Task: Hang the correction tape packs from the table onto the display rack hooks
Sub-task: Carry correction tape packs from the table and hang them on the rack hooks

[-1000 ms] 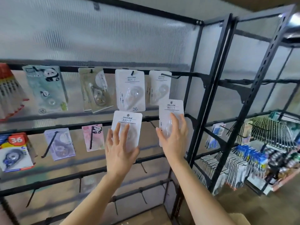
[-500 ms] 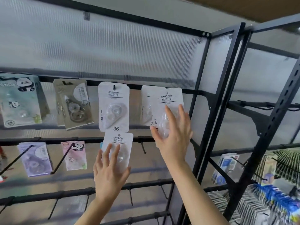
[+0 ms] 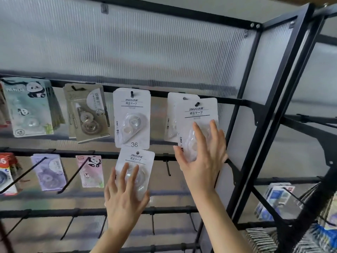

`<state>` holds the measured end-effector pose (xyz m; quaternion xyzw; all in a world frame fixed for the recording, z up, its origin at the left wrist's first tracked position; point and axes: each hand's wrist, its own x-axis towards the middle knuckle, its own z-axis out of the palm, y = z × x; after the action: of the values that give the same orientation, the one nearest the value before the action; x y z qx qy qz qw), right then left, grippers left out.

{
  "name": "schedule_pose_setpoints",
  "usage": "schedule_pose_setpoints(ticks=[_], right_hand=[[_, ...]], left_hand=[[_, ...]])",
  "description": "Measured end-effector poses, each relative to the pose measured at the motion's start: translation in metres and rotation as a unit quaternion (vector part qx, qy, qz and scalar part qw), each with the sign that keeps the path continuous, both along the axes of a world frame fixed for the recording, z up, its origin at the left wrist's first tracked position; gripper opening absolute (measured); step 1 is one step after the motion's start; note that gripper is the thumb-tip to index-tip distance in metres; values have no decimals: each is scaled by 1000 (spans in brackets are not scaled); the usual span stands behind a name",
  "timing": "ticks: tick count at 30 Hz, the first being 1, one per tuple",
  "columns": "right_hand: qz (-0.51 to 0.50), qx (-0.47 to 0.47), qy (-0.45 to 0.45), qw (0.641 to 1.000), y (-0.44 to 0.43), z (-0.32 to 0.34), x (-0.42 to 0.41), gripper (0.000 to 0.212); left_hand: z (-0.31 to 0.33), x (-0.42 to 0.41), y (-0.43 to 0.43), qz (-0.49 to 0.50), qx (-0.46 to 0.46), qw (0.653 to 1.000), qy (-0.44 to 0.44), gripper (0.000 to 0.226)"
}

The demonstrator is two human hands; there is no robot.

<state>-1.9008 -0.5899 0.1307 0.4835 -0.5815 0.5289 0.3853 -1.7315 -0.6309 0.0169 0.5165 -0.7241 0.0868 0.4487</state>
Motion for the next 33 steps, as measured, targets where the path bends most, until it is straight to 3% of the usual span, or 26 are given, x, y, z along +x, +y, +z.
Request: schedule_pose_setpoints(ticks=[7,17,25,33], right_hand=[[0,37,-13,999,-25,1,-6,61],[14,180,-69,981,-89,16,-16,69],[44,275,-71,958,-82,17,-17,81],[123,146,-87,978,-31,-12,-10,53]], left_hand=[[-1,0,0,9,-3,1000,-5,70],[1,2,0,-17,-11,1000,-4,71],[4,5,1,-33,11,999,-11,72],[5,16,3,-95,50,994,-7,74]])
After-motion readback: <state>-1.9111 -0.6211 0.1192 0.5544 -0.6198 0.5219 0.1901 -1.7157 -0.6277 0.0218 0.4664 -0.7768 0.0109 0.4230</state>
